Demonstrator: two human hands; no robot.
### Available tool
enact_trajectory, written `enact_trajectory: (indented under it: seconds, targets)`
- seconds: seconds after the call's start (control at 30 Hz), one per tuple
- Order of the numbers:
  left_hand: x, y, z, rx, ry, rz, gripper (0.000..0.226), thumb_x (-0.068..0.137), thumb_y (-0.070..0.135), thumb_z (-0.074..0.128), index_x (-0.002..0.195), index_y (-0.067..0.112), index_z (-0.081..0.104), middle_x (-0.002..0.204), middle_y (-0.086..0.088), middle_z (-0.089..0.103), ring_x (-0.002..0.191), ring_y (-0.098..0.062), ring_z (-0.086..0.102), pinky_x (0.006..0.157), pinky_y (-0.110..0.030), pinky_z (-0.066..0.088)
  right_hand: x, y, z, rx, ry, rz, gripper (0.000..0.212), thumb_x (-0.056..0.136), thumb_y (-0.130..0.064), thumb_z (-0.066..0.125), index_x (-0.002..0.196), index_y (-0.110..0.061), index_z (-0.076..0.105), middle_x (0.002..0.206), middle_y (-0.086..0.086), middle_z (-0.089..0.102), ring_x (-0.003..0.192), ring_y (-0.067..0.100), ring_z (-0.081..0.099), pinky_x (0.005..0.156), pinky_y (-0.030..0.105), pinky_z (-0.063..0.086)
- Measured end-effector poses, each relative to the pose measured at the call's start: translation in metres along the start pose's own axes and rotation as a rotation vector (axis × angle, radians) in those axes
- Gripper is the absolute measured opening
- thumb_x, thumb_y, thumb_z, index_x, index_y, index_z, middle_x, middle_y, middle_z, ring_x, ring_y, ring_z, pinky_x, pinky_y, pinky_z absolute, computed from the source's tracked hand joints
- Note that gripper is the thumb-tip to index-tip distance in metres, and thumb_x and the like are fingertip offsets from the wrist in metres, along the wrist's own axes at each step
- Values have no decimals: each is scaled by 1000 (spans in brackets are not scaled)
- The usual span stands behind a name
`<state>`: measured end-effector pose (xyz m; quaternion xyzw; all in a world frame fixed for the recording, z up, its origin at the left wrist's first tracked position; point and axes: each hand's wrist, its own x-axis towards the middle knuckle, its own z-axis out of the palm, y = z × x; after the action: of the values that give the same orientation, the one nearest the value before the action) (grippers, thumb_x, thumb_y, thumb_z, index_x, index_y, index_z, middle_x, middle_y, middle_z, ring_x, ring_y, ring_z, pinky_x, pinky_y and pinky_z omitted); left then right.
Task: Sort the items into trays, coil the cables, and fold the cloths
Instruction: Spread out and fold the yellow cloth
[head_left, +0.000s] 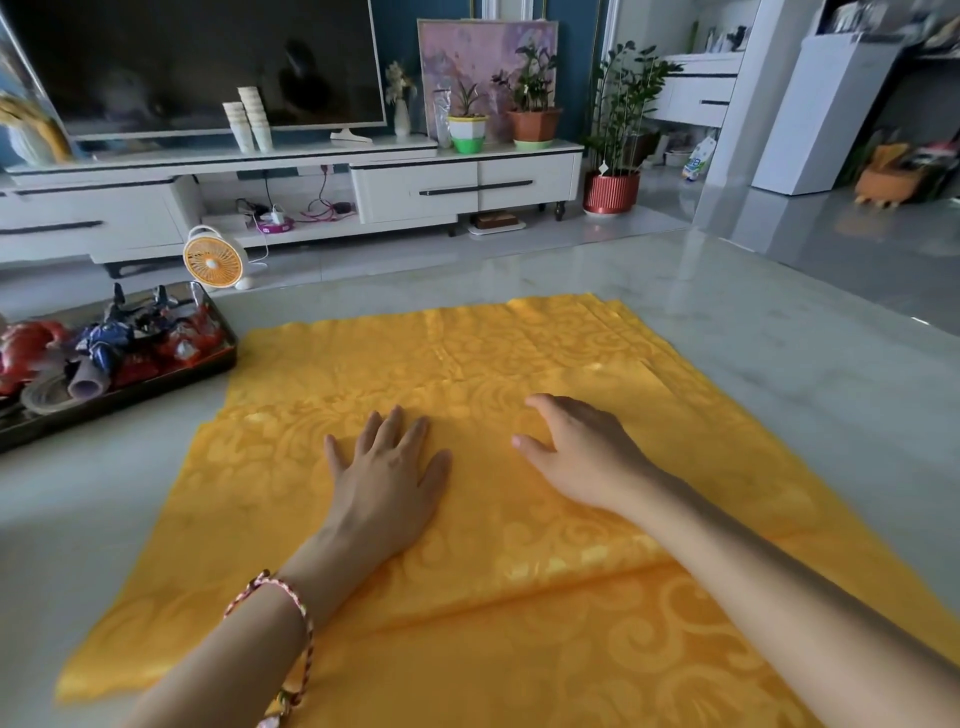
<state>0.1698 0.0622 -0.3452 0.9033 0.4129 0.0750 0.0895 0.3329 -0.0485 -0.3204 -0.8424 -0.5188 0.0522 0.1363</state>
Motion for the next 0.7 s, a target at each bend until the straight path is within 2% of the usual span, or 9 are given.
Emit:
enact_trajectory:
  seconds: [0.13, 0.2, 0.33, 0.4, 0.47, 0.5, 0.57, 0.63, 0.7]
  targets:
    - [1, 0, 3, 3, 25, 2, 56, 96, 53, 23, 147, 32, 20, 158, 4, 7, 145, -16, 1, 113, -52, -2, -1, 7, 17, -65, -65, 10, 62, 96, -55, 25, 149, -24, 18, 159, -1, 6, 145, 14, 2, 117, 40, 2]
    - [2, 0, 2, 4, 16, 1, 56, 96, 53, 23, 147, 31, 20, 158, 5, 7, 145, -16, 1, 114, -51, -1, -3, 10, 24, -67, -48, 6, 62, 95, -57, 21, 150, -27, 15, 159, -3, 1, 146, 12, -2, 117, 38, -2]
    - [-9, 7, -9, 68, 7, 3, 56, 98, 50, 22, 148, 25, 19, 158, 1, 6, 146, -18, -3, 113, -54, -6, -6, 5, 25, -62, 58, 29, 58, 97, -52, 28, 147, -22, 26, 158, 1, 14, 145, 16, 8, 116, 40, 1]
    - [-30, 14, -9, 125, 78, 39, 55, 97, 49, 21, 146, 23, 23, 158, 0, 10, 146, -18, -4, 112, -53, -9, -13, 0, 19, -180, 199, 2, 50, 99, -38, 34, 142, -13, 34, 154, 8, 24, 144, 22, 14, 116, 41, 3]
    - [-54, 22, -4, 89, 77, 62, 56, 96, 51, 20, 146, 25, 23, 157, 3, 11, 145, -17, -6, 112, -52, -9, -19, -8, 16, -191, 295, -124, 42, 96, -17, 40, 137, -8, 41, 149, 13, 33, 142, 26, 21, 116, 40, 9]
    - [-65, 24, -2, 70, 49, 61, 56, 95, 52, 20, 146, 26, 21, 157, 4, 9, 145, -17, -7, 112, -52, -9, -26, -15, 15, -115, 298, -204, 41, 93, -10, 43, 134, -8, 44, 146, 12, 38, 140, 26, 27, 115, 36, 14]
    - [-74, 23, 2, 61, -10, 41, 57, 96, 52, 18, 147, 28, 14, 158, 6, 2, 145, -18, -10, 112, -54, -7, -42, -32, 15, 112, 226, -274, 40, 93, -13, 46, 133, -12, 46, 142, 6, 44, 134, 20, 34, 108, 23, 21]
    - [-75, 18, 4, 41, -41, 41, 57, 97, 50, 16, 149, 29, 7, 158, 8, -5, 145, -17, -12, 113, -51, -7, -57, -43, 24, 169, 113, -322, 41, 98, -23, 41, 138, -16, 40, 147, 2, 37, 137, 15, 28, 109, 20, 16]
    - [-80, 6, 2, 7, -36, 43, 56, 98, 49, 15, 149, 32, 4, 158, 9, -8, 144, -13, -13, 114, -47, -9, -66, -46, 34, 63, 18, -336, 46, 101, -32, 31, 145, -20, 29, 156, -1, 20, 143, 12, 12, 116, 25, 6]
